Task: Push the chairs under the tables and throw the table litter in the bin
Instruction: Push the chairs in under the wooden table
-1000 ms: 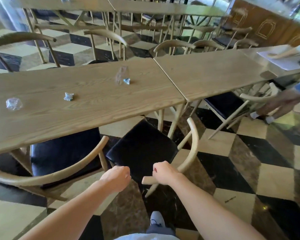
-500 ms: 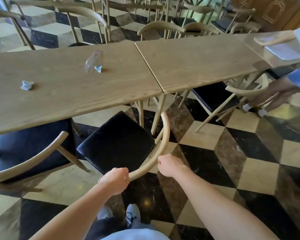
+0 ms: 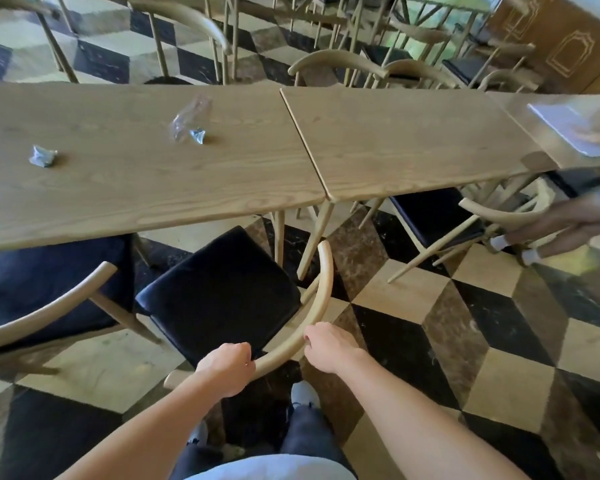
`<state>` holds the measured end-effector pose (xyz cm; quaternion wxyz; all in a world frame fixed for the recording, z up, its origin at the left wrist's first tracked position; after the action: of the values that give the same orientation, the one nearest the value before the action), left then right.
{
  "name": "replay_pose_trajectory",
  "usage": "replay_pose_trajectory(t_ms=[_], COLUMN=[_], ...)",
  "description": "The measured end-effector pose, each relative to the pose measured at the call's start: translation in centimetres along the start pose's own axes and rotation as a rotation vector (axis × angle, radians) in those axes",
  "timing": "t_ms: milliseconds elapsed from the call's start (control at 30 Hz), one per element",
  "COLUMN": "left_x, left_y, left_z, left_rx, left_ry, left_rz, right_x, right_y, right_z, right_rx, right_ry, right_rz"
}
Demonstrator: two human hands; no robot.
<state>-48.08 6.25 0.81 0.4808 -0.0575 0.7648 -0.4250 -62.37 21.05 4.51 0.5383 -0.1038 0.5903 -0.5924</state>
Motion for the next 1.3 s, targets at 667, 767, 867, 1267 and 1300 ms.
replay_pose_trajectory(t_ms=[667,767,867,1267,1300], left_x=[1.3,2.4,3.2,3.6,3.5], left_y=[7.6,8.2,8.6,10.0,9.9], left_z=[-5.8,-5.6,-5.4,-4.3,-3.9], left_rx=[-0.054,-0.065,-0.011,-0.037,-0.028], left_ry=[-0.384,-0.348,-0.282,-0.184,-0.177], left_rz=[-0.24,-0.181,-0.164,-0.331,-0.326], right_x=[8.8,10.0,10.9,12.1,11.8], right_y=[-0.4,-0.1,0.1,0.2,0.4], right_z=[-9.4,-10.1,-10.4,-11.2,-11.0], right_rx=[-0.505,-0.534,-0.567,-0.498,-0.487], right_ry=[-0.618,-0.652,-0.691,-0.742,-0.732], right_rz=[0.192,0.255,0.255,0.178,0.17])
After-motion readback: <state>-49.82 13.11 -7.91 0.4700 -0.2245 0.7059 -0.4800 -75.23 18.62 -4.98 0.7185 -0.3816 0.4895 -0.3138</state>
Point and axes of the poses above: each hand's wrist, its own x-axis towards the middle knuckle, its own y-axis out of the palm, z = x × y, the point moved 2 cm from there along x, towards the middle knuckle, and after that the axes turned 13 degrees about -y, right-handed, at the moved point
